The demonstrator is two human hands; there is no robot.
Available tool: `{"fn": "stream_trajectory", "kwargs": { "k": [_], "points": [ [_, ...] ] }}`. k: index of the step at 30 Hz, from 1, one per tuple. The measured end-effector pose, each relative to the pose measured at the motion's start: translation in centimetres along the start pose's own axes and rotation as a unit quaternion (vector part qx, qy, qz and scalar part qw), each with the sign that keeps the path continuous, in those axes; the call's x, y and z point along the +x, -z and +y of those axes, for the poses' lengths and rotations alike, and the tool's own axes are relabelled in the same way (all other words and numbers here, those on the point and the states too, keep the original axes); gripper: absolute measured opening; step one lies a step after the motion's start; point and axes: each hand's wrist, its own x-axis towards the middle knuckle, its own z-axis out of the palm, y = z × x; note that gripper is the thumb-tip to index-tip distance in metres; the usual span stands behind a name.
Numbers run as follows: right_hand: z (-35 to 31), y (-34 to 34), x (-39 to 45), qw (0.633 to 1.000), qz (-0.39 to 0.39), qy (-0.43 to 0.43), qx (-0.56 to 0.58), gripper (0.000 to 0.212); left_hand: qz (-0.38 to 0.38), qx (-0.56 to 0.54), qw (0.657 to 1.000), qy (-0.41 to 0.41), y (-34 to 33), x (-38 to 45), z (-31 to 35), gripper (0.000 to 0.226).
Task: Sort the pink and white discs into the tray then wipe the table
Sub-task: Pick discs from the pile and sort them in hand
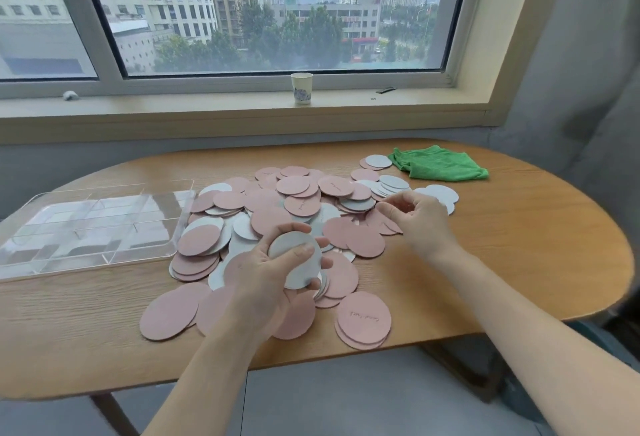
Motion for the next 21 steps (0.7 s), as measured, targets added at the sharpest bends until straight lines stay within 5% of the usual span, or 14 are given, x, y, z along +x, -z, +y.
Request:
{"fn": "stream_trajectory", "kwargs": {
  "k": [7, 21],
  "points": [
    [5.0, 2.4, 7.0, 0.984, -0.017, -0.006, -0.177, 0.035, -0.031, 0.017, 0.999, 0.011, -2.6, 1.4, -1.1, 0.034],
    [5.1, 1.8, 11.7, 0.956, -0.185, -0.023, -0.225, 0.081, -0.031, 0.039, 0.999, 0.012, -3.0, 4.2, -1.9, 0.025]
  ]
}}
